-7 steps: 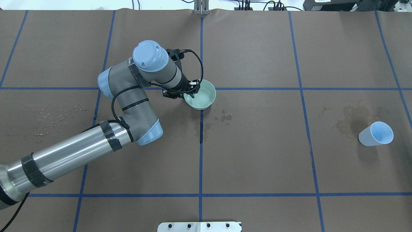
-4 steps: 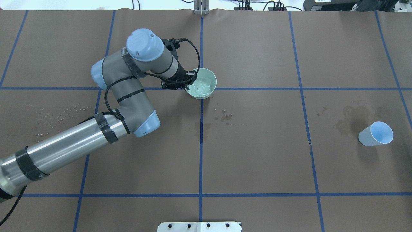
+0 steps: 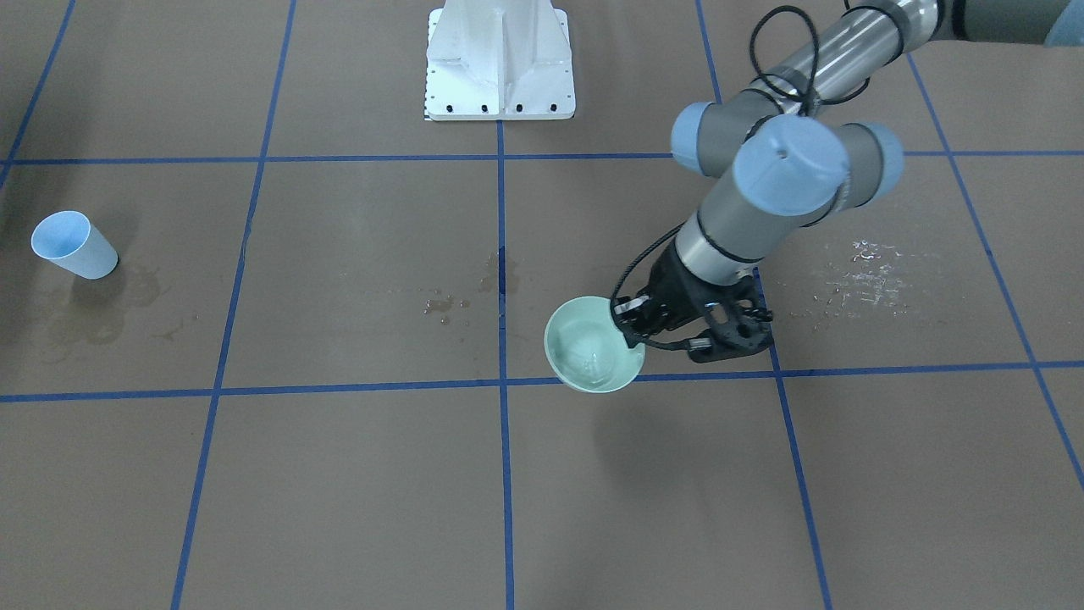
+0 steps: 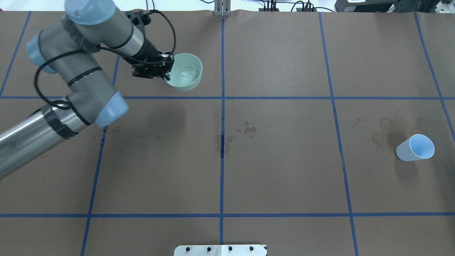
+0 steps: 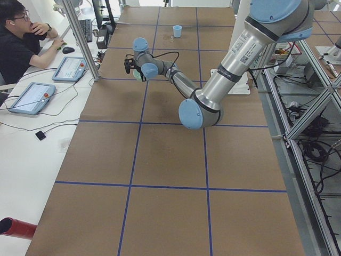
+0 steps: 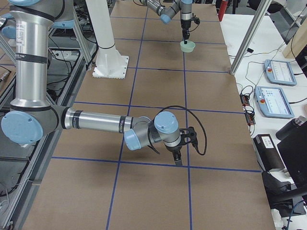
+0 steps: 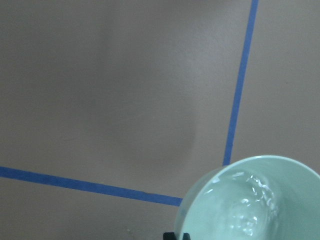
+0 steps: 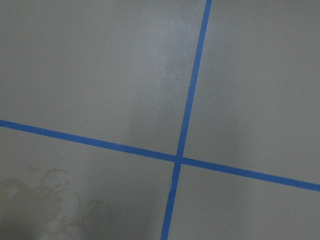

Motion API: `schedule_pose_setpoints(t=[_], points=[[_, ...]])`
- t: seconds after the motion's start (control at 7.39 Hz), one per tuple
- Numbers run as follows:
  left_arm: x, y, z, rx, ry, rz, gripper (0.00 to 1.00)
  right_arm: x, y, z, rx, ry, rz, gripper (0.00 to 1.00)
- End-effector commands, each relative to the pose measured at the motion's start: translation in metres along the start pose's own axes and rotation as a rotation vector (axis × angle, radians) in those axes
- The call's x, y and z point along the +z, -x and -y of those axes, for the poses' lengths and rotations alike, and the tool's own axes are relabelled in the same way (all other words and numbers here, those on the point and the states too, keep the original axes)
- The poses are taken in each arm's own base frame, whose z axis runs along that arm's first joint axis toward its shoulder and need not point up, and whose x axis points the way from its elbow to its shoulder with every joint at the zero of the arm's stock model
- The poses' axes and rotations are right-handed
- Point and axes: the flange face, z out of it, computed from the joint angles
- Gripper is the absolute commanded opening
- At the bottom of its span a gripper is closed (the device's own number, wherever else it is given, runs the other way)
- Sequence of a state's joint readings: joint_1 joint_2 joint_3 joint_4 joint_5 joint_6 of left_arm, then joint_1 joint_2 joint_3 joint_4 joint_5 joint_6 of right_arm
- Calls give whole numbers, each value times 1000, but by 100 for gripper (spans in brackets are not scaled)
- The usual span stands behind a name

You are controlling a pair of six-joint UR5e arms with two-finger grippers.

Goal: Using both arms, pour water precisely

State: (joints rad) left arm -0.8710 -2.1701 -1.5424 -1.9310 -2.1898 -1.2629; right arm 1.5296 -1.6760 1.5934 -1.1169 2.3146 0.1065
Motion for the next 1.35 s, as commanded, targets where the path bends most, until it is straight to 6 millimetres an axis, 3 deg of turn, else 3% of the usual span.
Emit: schedule_pose_setpoints(t=[0.0, 0.27, 0.41, 0.54, 0.81, 1.22], points=[[-31, 135, -14, 118, -14, 72, 0, 7, -9, -14, 6, 59, -5, 99], [-49, 245, -27, 192, -16, 146, 0, 14, -16, -40, 39, 97, 19, 99], [-50, 291, -38, 216, -18, 160, 0, 15, -16, -45, 43, 101, 24, 99], [-48, 318, -47, 202, -19, 166, 0, 16, -18, -48, 49, 106, 22, 99], [-31, 351, -47, 169, 2, 201, 0, 17, -19, -48, 52, 109, 17, 99], [-17, 374, -44, 140, 23, 232, 0, 16, -19, -46, 61, 107, 7, 99]])
